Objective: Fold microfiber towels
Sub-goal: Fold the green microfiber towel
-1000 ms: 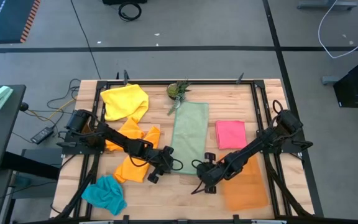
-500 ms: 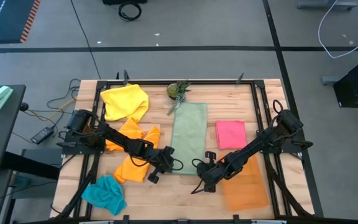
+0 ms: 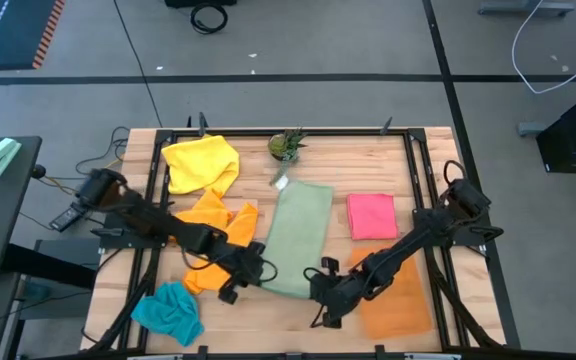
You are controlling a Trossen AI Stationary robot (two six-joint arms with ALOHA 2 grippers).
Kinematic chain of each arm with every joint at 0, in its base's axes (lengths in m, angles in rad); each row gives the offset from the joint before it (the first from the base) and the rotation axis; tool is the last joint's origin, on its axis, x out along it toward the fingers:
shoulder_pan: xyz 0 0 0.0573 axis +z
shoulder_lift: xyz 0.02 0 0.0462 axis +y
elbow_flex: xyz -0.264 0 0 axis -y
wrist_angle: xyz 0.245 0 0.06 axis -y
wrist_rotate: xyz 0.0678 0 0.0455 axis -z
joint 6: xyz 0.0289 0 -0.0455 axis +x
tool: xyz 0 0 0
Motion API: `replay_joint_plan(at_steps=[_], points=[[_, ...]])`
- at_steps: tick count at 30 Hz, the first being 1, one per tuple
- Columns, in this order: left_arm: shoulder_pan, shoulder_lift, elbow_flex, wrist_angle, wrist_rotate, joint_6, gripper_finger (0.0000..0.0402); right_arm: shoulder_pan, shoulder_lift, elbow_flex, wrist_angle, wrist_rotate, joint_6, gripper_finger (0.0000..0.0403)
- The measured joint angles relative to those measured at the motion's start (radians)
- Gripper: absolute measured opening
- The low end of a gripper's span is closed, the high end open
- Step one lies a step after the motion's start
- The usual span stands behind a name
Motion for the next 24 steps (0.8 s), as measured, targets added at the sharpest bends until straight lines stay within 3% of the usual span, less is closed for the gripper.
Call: replay_joint_plan(at_steps=[9, 13, 17, 24], points=[[-0.15, -0.181, 0.004, 0.016, -0.012, -0.119, 0.0009, 0.079, 0.0, 0.226, -0.042, 0.012, 0.04, 0.0001], [-0.15, -0.249, 0.004, -0.034, -0.13, -0.093, 0.0016, 0.074, -0.001, 0.319, -0.229, 0.104, 0.037, 0.0001], [-0.071, -0.263, 0.004, -0.155, -0.256, -0.066, 0.0008, 0.004, -0.001, 0.325, -0.397, 0.154, 0.074, 0.0001], [0.166, -0.166, -0.019, -0.204, -0.271, 0.036, 0.0015, -0.185, -0.001, 0.248, -0.529, 0.147, 0.126, 0.0001]])
